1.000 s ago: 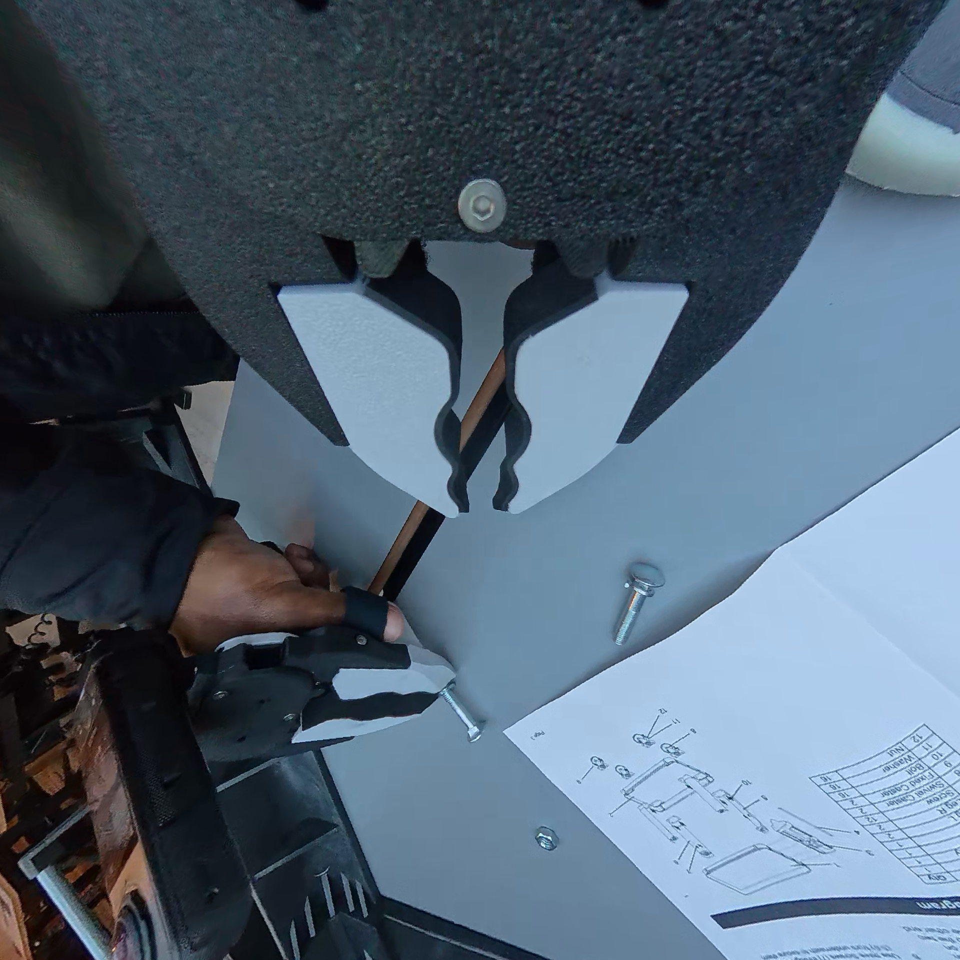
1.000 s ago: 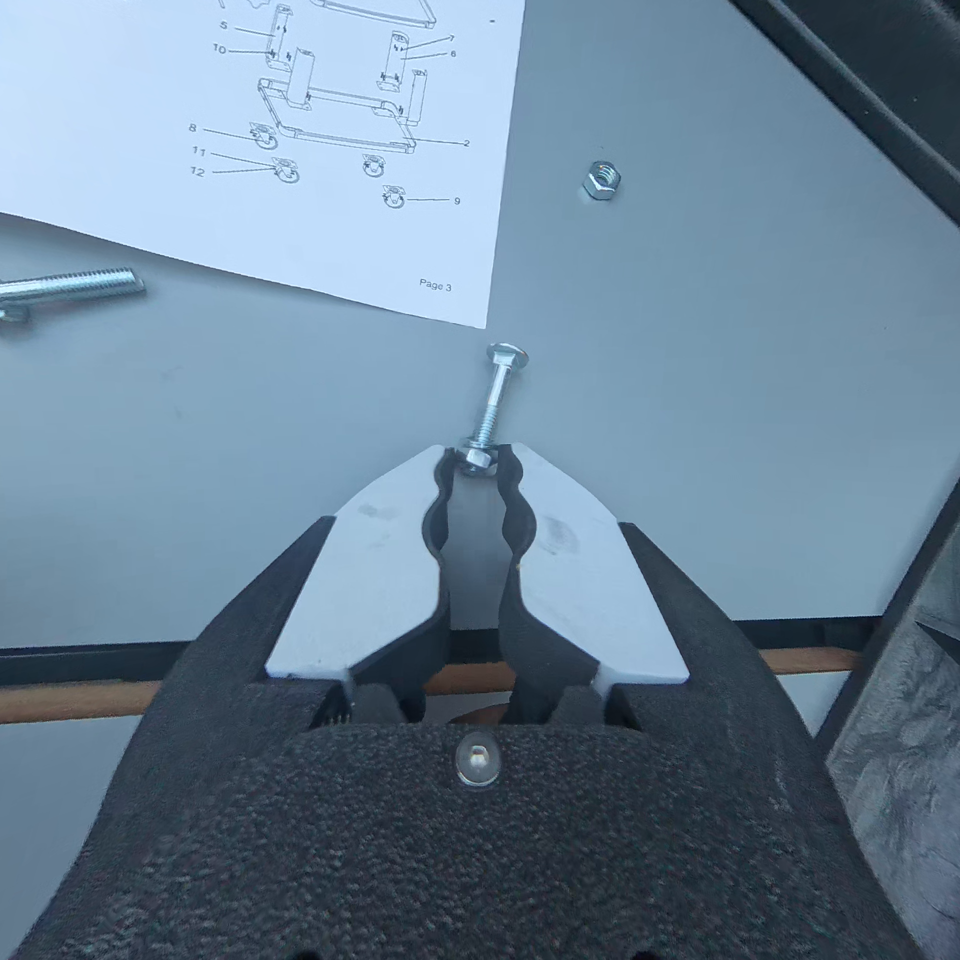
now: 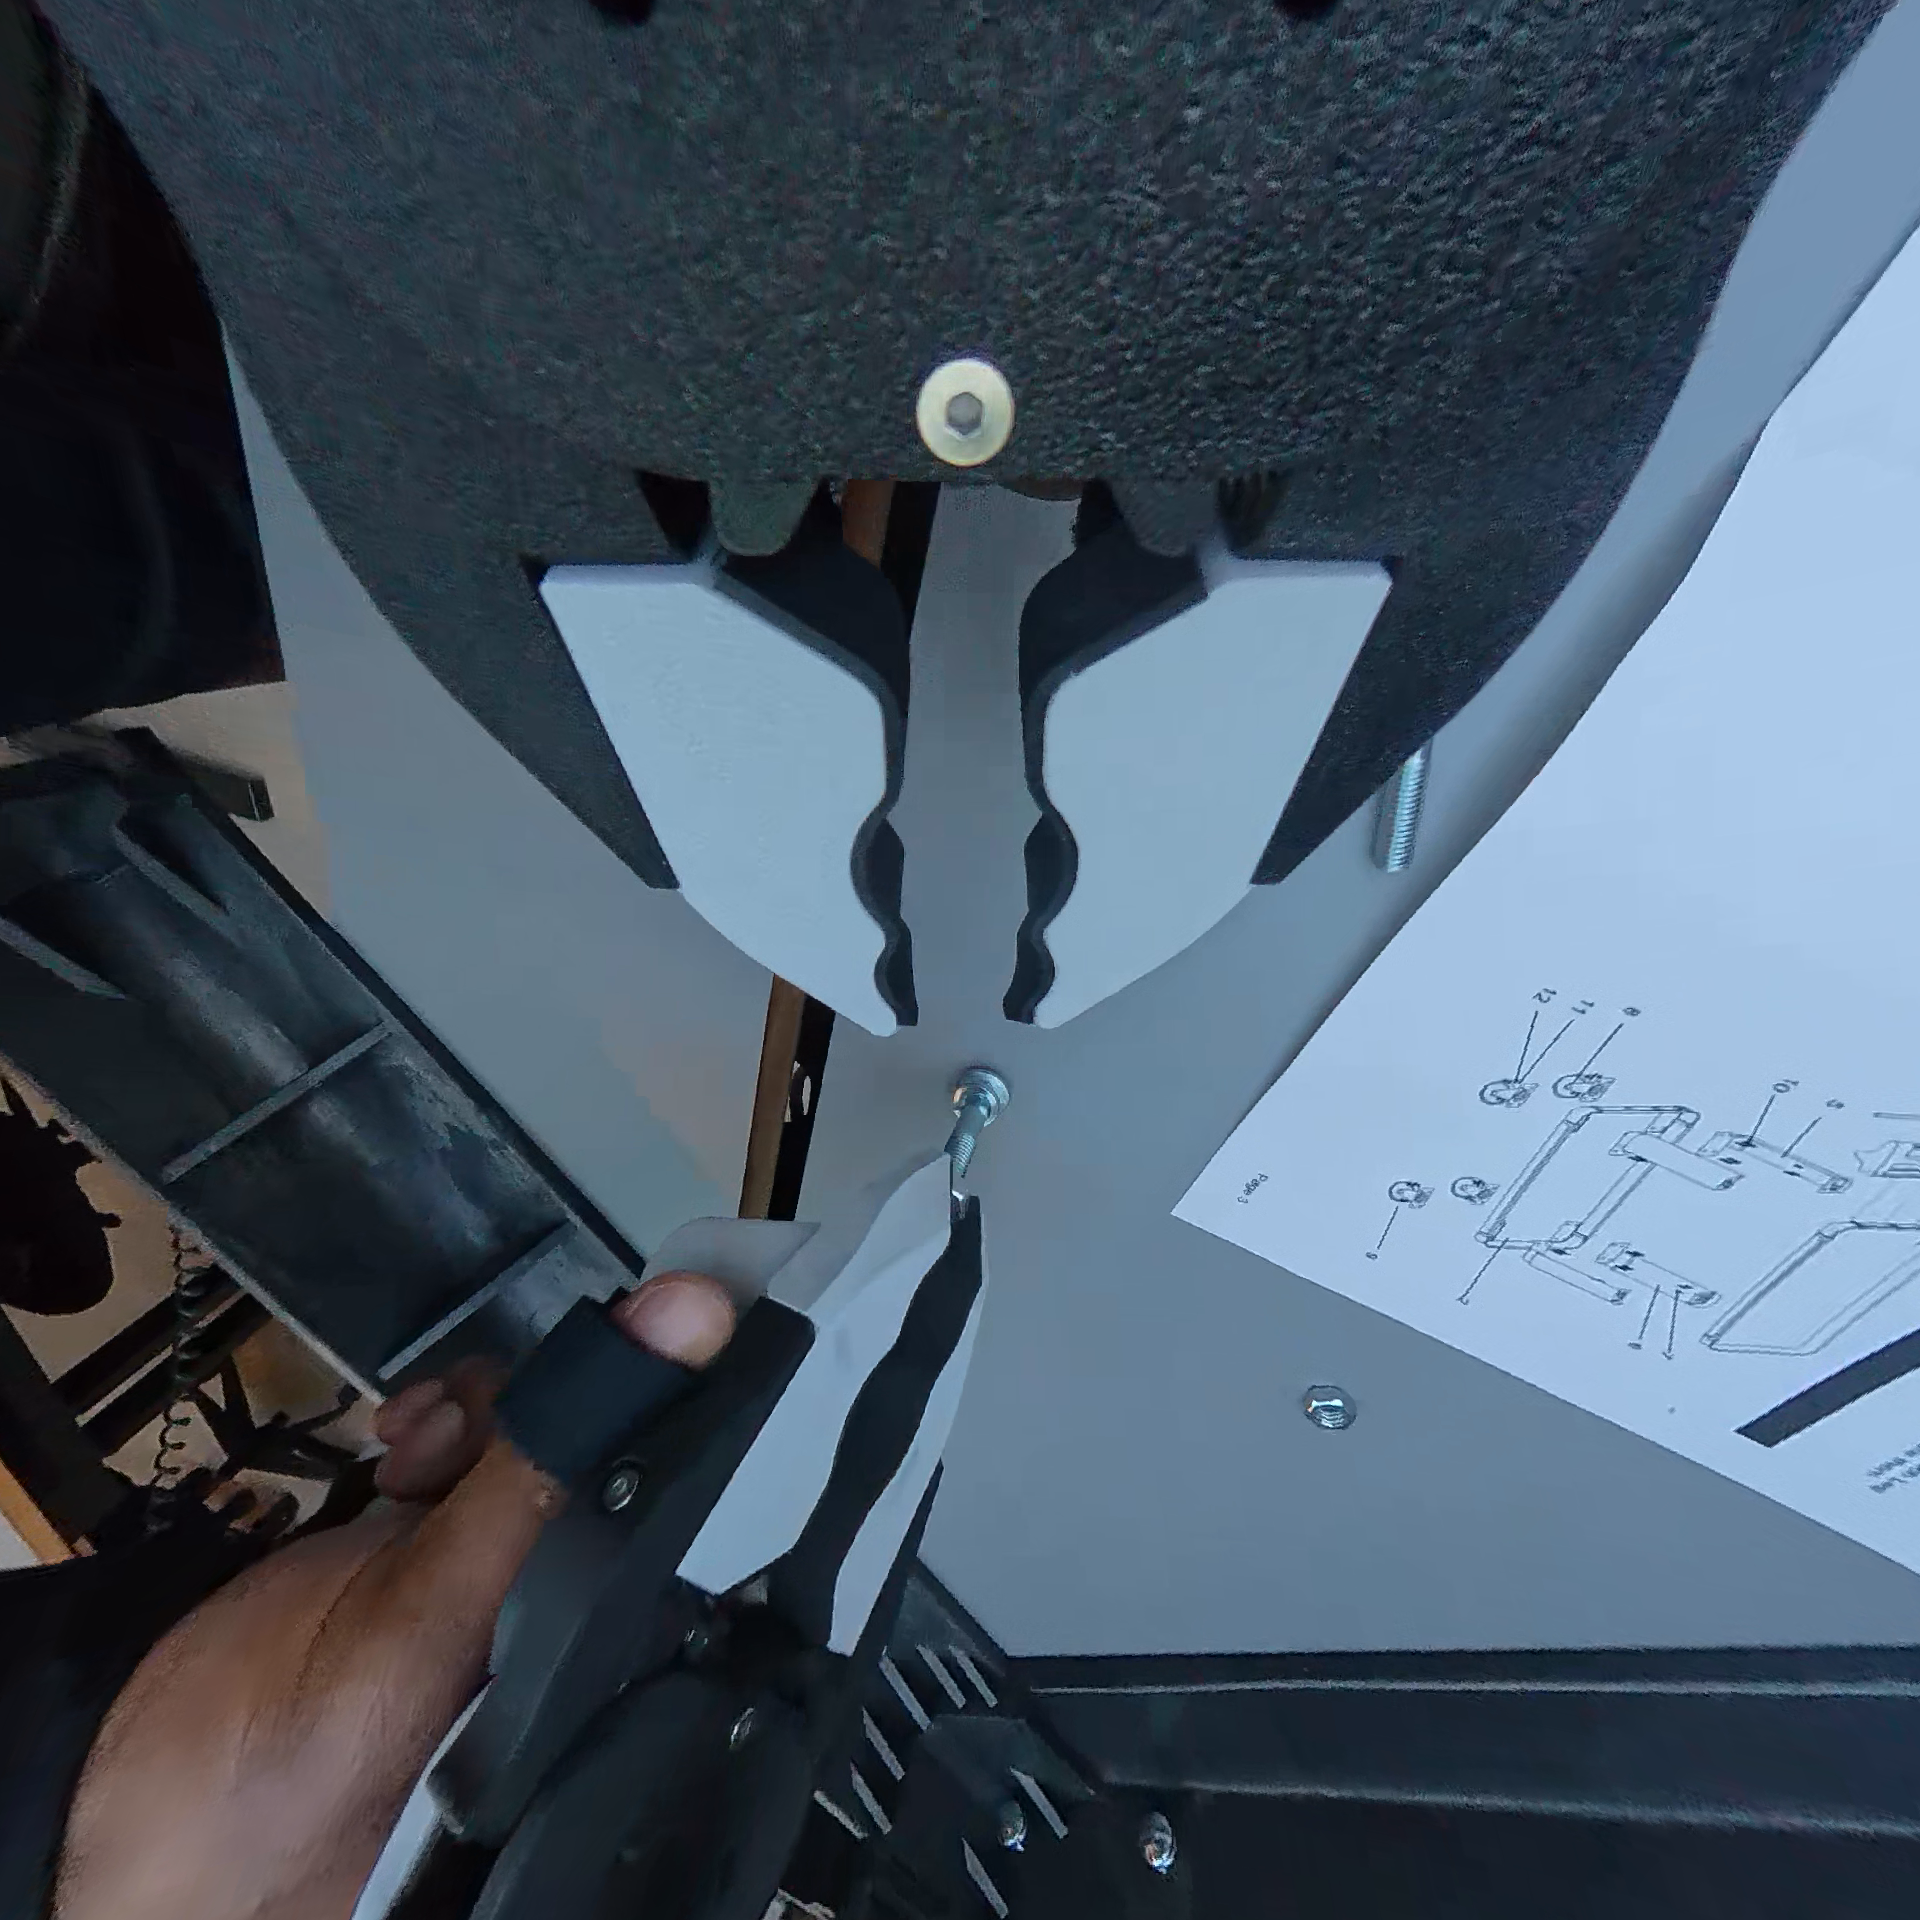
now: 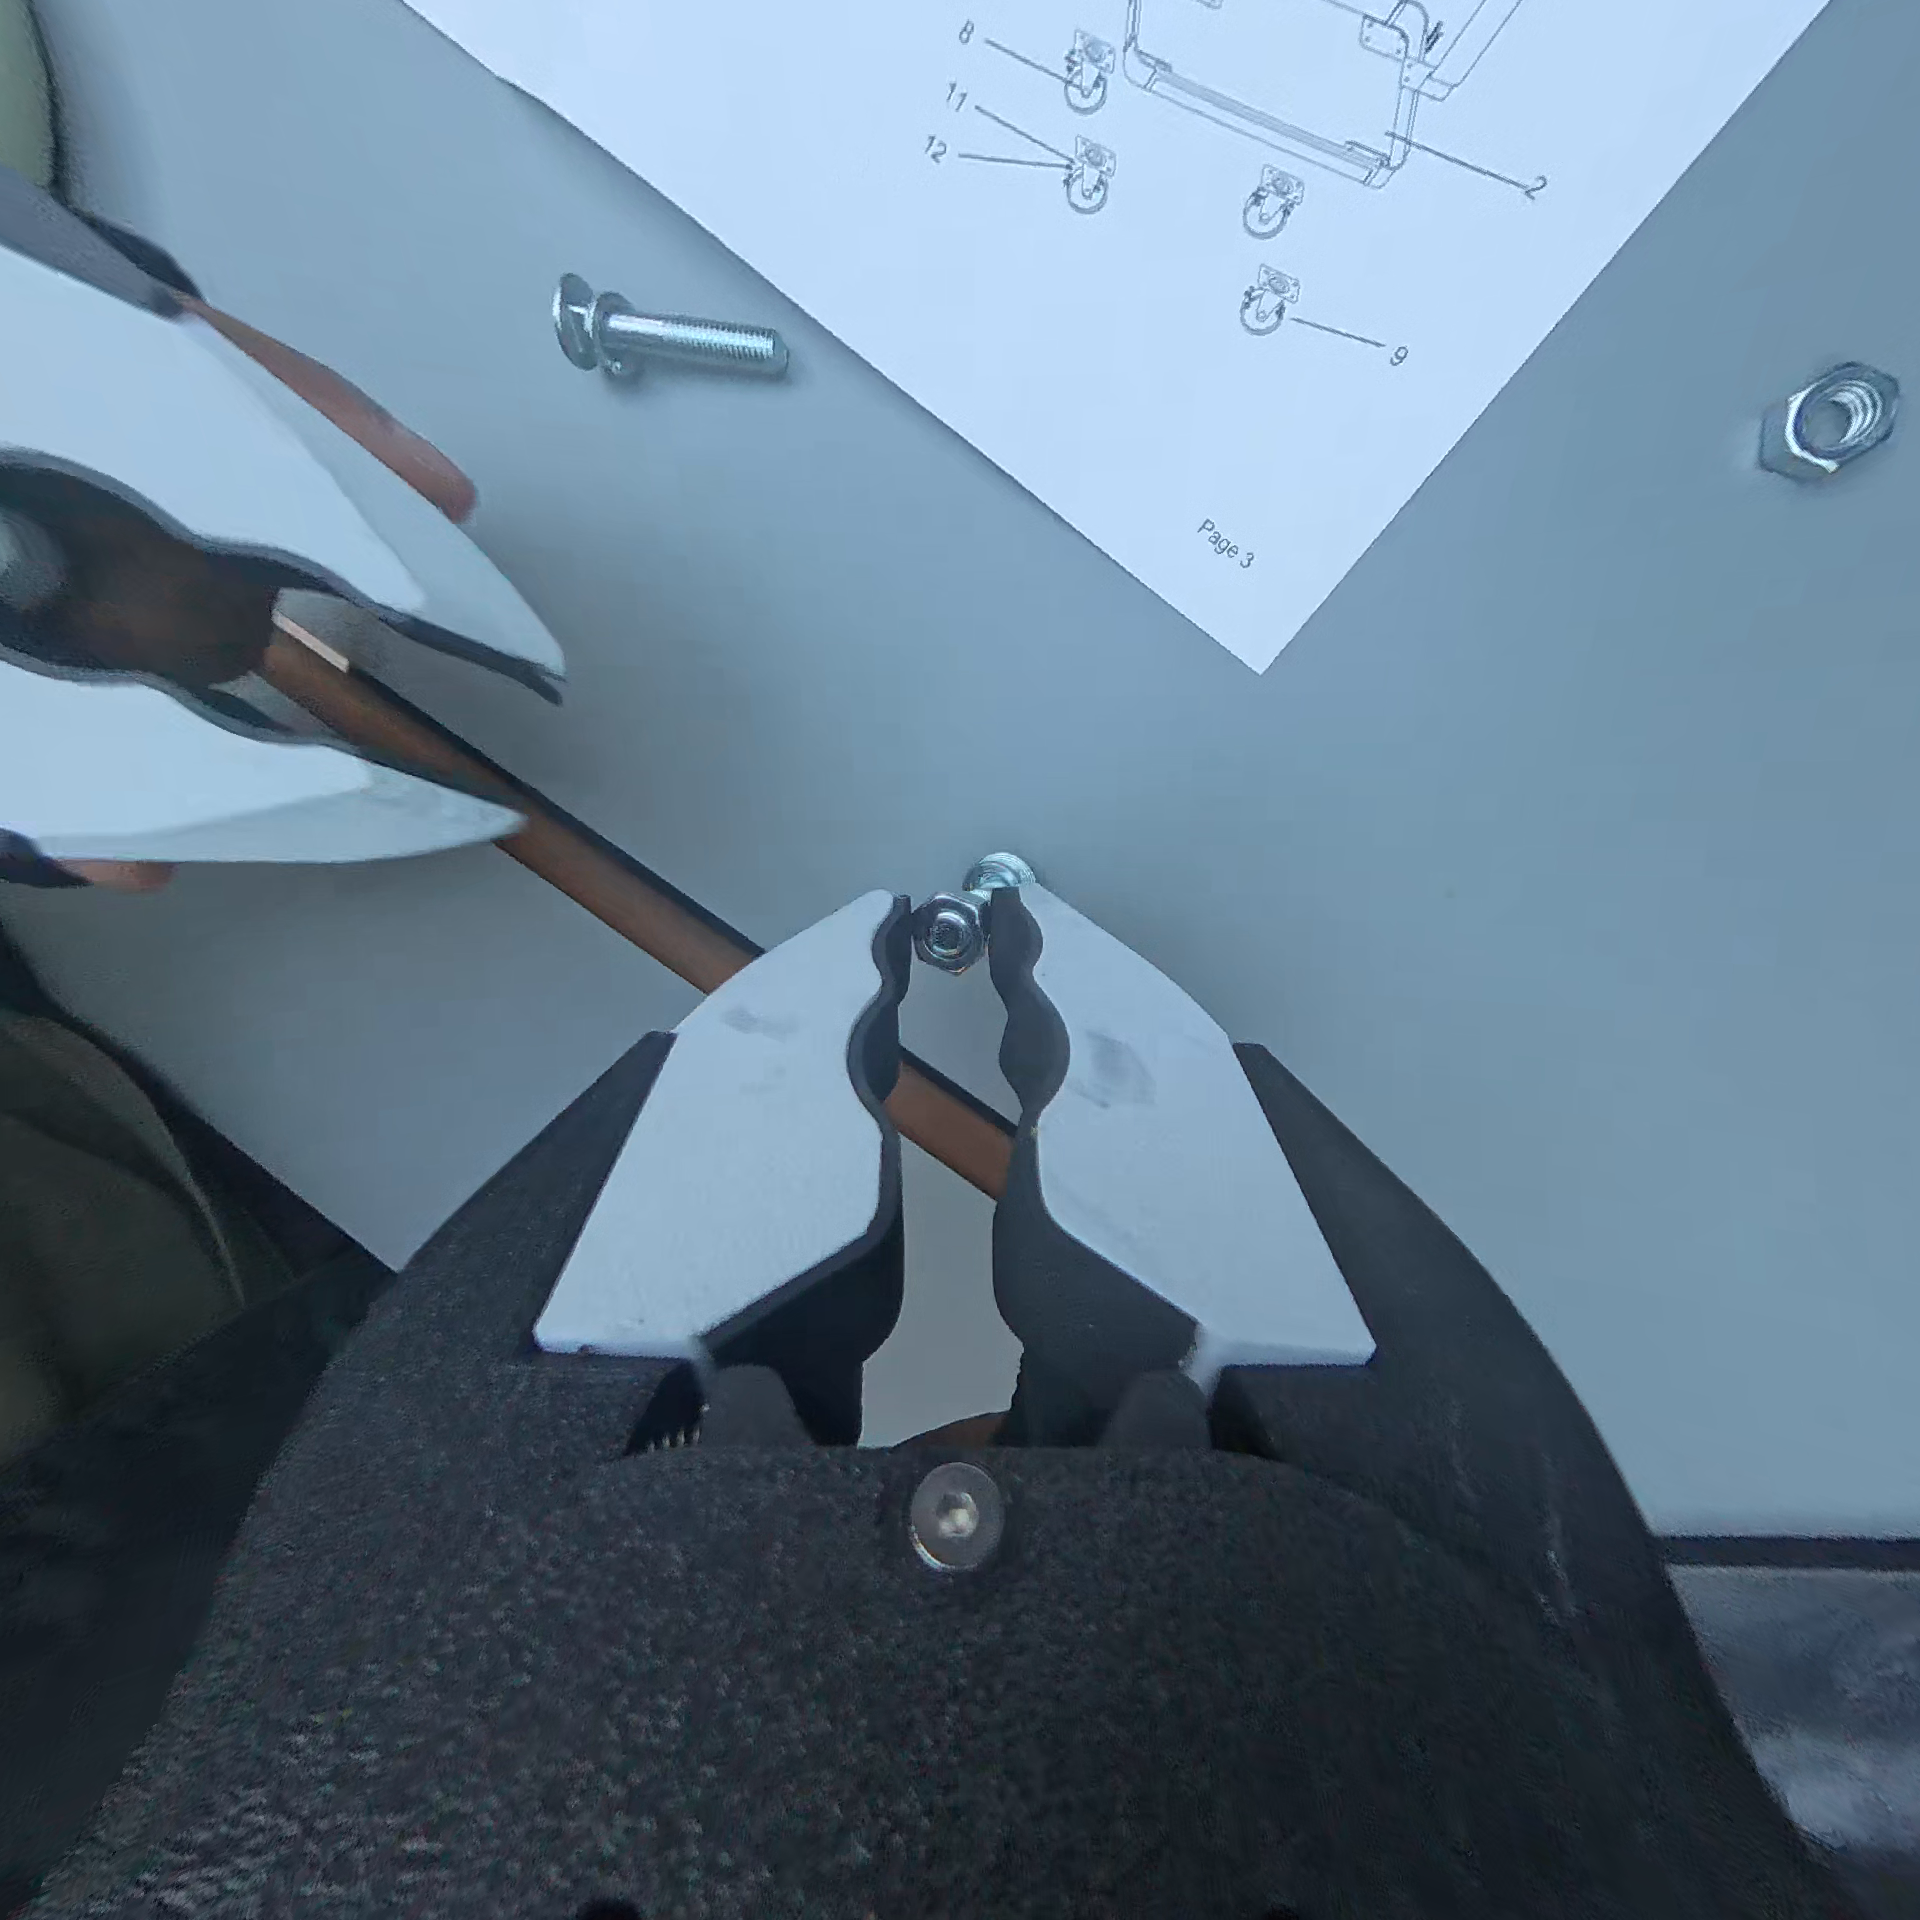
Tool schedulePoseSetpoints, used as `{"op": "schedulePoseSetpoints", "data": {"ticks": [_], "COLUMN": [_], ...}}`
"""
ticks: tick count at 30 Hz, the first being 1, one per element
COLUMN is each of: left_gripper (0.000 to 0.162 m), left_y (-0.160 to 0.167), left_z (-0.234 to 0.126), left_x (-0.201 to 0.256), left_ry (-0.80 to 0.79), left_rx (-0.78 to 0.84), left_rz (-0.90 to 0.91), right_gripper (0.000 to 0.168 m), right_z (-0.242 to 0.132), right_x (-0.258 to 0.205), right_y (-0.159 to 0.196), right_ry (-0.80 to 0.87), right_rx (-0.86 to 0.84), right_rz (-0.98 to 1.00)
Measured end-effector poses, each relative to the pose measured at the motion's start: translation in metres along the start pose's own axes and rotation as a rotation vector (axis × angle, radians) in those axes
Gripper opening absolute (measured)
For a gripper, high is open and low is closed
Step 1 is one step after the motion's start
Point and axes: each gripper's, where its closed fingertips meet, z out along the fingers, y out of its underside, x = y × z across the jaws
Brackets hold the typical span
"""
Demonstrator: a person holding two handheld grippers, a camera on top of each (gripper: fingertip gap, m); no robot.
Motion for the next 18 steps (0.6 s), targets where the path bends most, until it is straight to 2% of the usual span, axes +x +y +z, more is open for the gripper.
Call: {"op": "schedulePoseSetpoints", "data": {"ticks": [12, 18], "left_gripper": [0.023, 0.023], "left_y": [0.004, 0.001], "left_z": [0.066, 0.085], "left_x": [-0.005, -0.002], "left_ry": [-0.063, -0.011], "left_rx": [-0.083, -0.124], "left_rz": [0.107, 0.16], "right_gripper": [0.018, 0.018], "right_z": [-0.001, -0.003], "right_x": [0.003, 0.01], "right_y": [0.0, 0.001], "right_ry": [-0.066, -0.088], "right_rx": [0.045, 0.063], "right_rz": [0.061, 0.095]}}
